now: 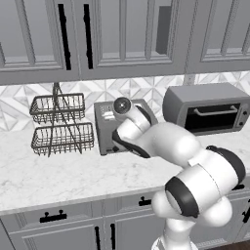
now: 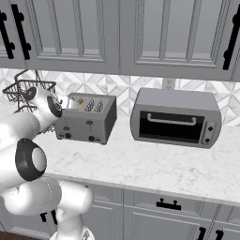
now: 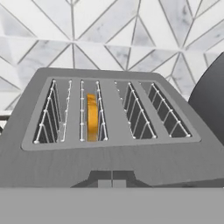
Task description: Start the toaster. Once the lever pops up, take the bread to the plate on the dining counter.
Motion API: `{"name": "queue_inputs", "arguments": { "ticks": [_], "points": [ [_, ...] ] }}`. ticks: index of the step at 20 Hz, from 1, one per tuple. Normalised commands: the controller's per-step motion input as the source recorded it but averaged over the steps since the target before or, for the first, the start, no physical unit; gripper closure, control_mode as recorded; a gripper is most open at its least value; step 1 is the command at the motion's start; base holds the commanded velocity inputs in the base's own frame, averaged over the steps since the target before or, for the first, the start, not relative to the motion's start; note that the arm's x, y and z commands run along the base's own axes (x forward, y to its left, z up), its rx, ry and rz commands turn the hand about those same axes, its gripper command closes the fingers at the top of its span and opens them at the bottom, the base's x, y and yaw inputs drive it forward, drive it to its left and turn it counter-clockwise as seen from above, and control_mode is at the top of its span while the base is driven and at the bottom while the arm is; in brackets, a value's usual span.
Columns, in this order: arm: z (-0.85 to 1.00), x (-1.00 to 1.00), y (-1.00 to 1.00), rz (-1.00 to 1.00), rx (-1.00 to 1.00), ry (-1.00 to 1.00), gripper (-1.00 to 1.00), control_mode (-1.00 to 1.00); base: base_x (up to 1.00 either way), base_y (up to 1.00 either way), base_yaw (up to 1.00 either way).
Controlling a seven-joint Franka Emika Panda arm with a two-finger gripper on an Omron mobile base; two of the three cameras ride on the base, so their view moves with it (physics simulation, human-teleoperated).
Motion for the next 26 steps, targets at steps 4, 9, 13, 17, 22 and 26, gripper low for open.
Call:
{"name": "queue_inputs", "arguments": {
  "ticks": [4,9,13,17,22,26],
  "points": [
    [0.05,0.18,-0.01,0.0,0.0,-0.01,1.0,-1.0,0.0,0.0,0.0],
    [0.0,0.22,-0.02,0.0,0.0,0.0,1.0,-1.0,0.0,0.0,0.0],
    [0.01,0.44,0.0,0.0,0.0,0.06,-1.0,-1.0,0.0,0.0,0.0],
    [0.0,0.27,0.0,0.0,0.0,0.02,-1.0,-1.0,0.0,0.0,0.0],
    [0.0,0.14,0.0,0.0,0.03,0.0,-1.0,-1.0,0.0,0.0,0.0],
    [-0.09,0.11,0.01,0.0,0.05,0.0,-1.0,-1.0,0.0,0.0,0.0]
  ]
}}
